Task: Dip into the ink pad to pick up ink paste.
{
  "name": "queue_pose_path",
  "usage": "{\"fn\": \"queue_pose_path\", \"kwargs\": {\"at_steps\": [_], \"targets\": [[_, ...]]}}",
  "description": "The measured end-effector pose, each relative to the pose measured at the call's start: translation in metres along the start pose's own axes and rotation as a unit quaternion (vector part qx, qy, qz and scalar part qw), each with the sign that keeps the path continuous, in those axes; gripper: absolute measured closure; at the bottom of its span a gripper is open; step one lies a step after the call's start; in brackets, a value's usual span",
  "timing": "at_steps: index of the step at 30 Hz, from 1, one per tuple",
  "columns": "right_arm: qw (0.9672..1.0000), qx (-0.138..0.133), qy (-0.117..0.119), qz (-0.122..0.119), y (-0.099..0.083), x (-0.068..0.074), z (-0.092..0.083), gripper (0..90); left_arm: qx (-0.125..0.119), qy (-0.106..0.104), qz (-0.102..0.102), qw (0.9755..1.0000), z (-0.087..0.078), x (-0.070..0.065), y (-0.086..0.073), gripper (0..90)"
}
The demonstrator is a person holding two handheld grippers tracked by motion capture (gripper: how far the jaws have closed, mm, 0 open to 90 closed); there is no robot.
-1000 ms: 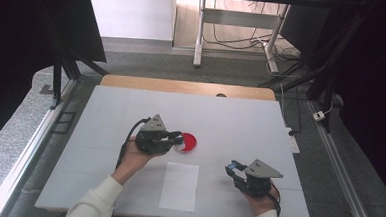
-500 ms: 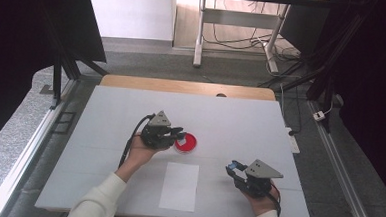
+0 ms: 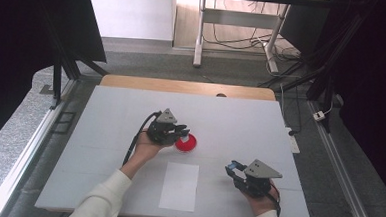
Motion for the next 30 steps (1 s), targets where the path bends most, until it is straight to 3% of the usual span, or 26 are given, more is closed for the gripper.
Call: {"fn": "queue_pose_path", "kwargs": {"at_steps": [16,30], "targets": [[1.0000,0.001,0.002,-0.002,0.000,0.000,0.000,64.2,0.008,0.017,0.001,0.9998,0.011,0.004,-0.012,74.7],[1.0000,0.001,0.003,-0.002,0.000,0.001,0.001,64.2,0.015,0.020,0.003,0.9997,0.015,0.004,-0.017,74.7]]}}
Point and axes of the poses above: each handheld gripper's, and its own axes: z roughly forward along the jaws, y roughly out of its top, x roughly to its left, the point moved 4 cm from there along z, roughly forward along the jaws, and after that the axes turned 8 degrees about -x, right-handed, at the moved point
